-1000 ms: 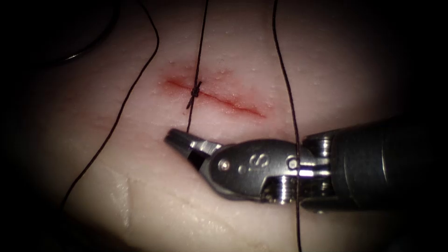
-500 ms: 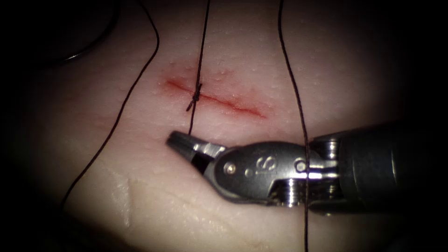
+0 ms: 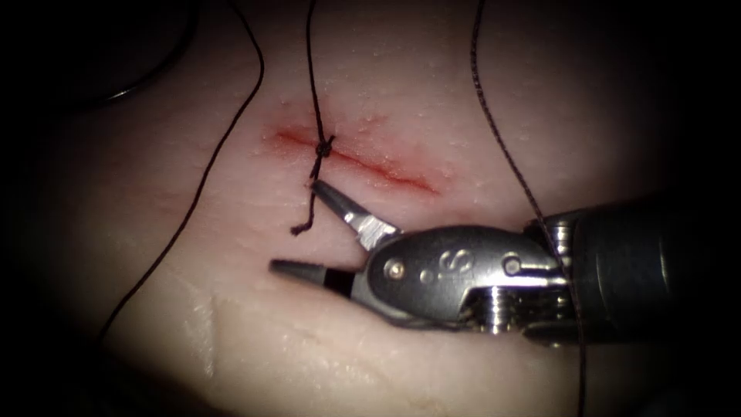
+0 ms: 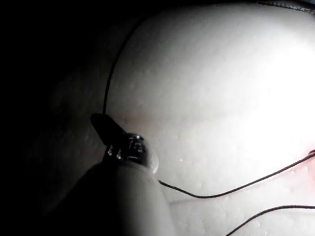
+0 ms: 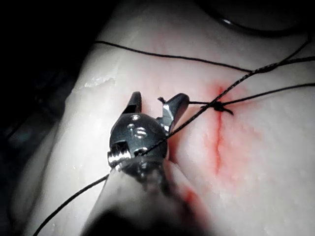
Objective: Wound Closure
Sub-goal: Left hand pulls suture taut and right end-effector snips excess suture
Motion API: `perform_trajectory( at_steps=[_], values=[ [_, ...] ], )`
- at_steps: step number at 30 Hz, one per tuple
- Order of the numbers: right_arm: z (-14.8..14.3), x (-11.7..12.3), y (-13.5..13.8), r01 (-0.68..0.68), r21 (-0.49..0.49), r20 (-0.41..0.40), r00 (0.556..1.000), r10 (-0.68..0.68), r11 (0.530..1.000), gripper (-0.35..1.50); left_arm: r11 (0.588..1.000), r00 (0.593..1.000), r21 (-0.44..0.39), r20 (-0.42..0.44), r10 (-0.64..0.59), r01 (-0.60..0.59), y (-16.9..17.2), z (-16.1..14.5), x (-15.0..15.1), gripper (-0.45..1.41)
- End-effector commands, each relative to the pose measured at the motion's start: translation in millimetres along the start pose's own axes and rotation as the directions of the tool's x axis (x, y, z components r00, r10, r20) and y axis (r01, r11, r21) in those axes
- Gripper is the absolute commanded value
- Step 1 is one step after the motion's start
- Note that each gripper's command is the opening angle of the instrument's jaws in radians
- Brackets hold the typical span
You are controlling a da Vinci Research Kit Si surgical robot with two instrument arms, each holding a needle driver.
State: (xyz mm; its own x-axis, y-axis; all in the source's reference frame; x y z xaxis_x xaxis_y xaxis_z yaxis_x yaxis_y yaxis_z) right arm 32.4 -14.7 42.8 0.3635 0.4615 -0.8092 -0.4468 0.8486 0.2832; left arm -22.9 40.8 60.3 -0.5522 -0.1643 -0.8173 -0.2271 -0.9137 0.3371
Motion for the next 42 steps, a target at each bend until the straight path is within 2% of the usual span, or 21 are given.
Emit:
perform_trajectory(
  at_steps=[1,3,10,18,25,29,30,37,42],
  values=[
    [-0.2,-0.3,-0.7,-0.017,0.011,-0.005,1.0,0.017,1.0,1.23,1.0,1.0,-0.007,-0.01,-0.023,0.023,0.4,0.1,0.2,-0.45],
    [-0.8,-0.1,0.0,-0.026,0.021,-0.012,1.0,0.027,0.999,1.14,0.998,0.998,-0.025,-0.041,-0.054,0.053,0.3,-1.0,0.9,-0.45],
    [-2.2,0.4,3.1,-0.056,0.025,-0.032,0.998,0.057,0.998,1.06,0.98,0.978,-0.073,-0.082,-0.191,0.186,0.7,-4.1,4.3,-0.45],
    [-1.5,-0.1,6.3,-0.114,0.029,-0.046,0.992,0.116,0.993,0.97,0.966,0.967,-0.132,-0.096,-0.235,0.221,1.7,-7.0,8.9,-0.45],
    [-0.2,-0.8,9.1,-0.166,0.047,-0.053,0.984,0.169,0.985,0.94,0.956,0.961,-0.151,-0.078,-0.265,0.251,1.1,-9.1,13.9,-0.45],
    [1.5,-1.3,9.7,-0.2,0.07,-0.059,0.977,0.204,0.977,0.94,0.948,0.955,-0.167,-0.074,-0.287,0.272,0.7,-10.5,18.2,-0.45],
    [1.5,-1.3,9.7,-0.2,0.07,-0.059,0.977,0.204,0.977,0.94,0.948,0.955,-0.167,-0.074,-0.287,0.272,0.7,-10.5,18.2,-0.45],
    [3.1,-2.3,9.8,-0.254,0.101,-0.069,0.963,0.262,0.962,0.96,0.942,0.952,-0.178,-0.063,-0.3,0.285,0.5,-12.3,23.2,-0.45],
    [3.7,-2.8,10.5,-0.301,0.107,-0.077,0.948,0.31,0.948,1.07,0.944,0.954,-0.182,-0.065,-0.292,0.277,-0.4,-13.3,25.5,-0.45]
  ],
)
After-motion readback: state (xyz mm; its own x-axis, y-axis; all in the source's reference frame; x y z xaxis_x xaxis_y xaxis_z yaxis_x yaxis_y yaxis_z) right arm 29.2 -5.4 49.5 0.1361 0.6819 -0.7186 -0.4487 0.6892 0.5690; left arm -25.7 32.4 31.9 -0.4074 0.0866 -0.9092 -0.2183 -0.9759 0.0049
